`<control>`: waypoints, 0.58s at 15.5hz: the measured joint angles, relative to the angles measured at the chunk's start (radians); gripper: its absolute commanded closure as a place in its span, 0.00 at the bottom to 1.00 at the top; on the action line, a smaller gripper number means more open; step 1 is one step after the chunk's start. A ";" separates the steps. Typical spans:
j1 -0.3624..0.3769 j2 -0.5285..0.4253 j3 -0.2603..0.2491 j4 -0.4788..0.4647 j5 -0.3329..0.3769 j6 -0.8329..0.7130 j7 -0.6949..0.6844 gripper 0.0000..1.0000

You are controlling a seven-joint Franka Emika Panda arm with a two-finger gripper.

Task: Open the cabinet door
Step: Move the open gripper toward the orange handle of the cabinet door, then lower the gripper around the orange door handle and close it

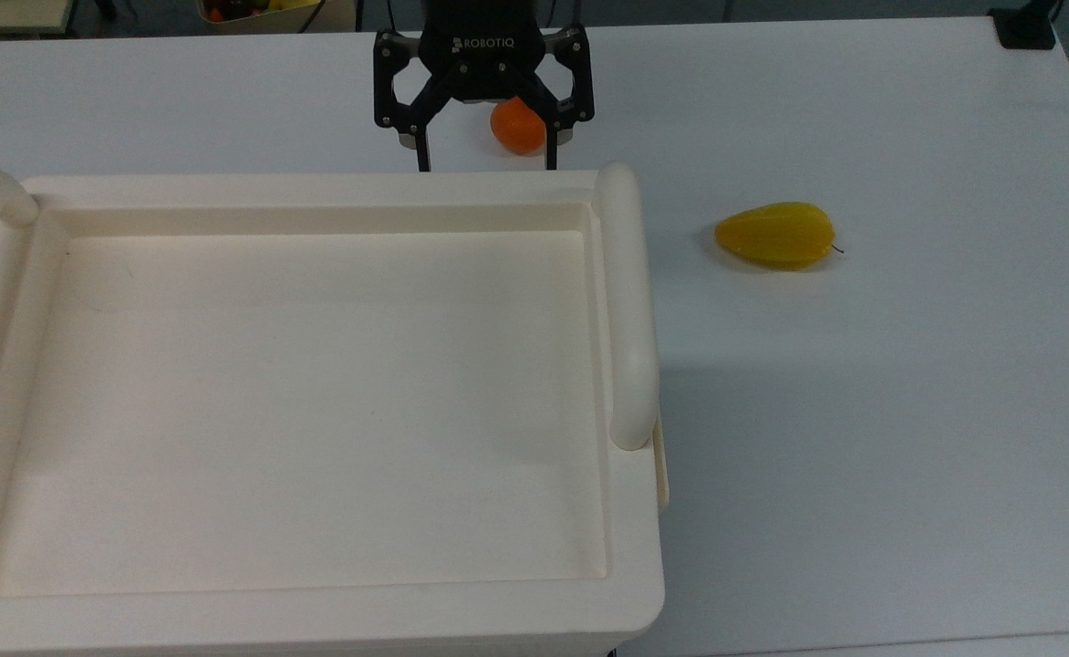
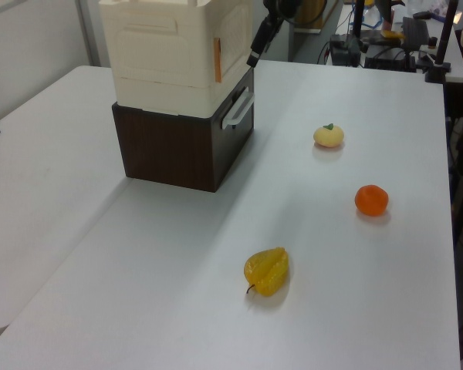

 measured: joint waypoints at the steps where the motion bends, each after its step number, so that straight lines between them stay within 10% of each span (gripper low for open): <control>1: 0.004 0.007 0.000 0.005 -0.008 0.028 0.002 0.00; 9: 0.037 0.082 0.000 0.014 -0.149 0.232 0.140 0.19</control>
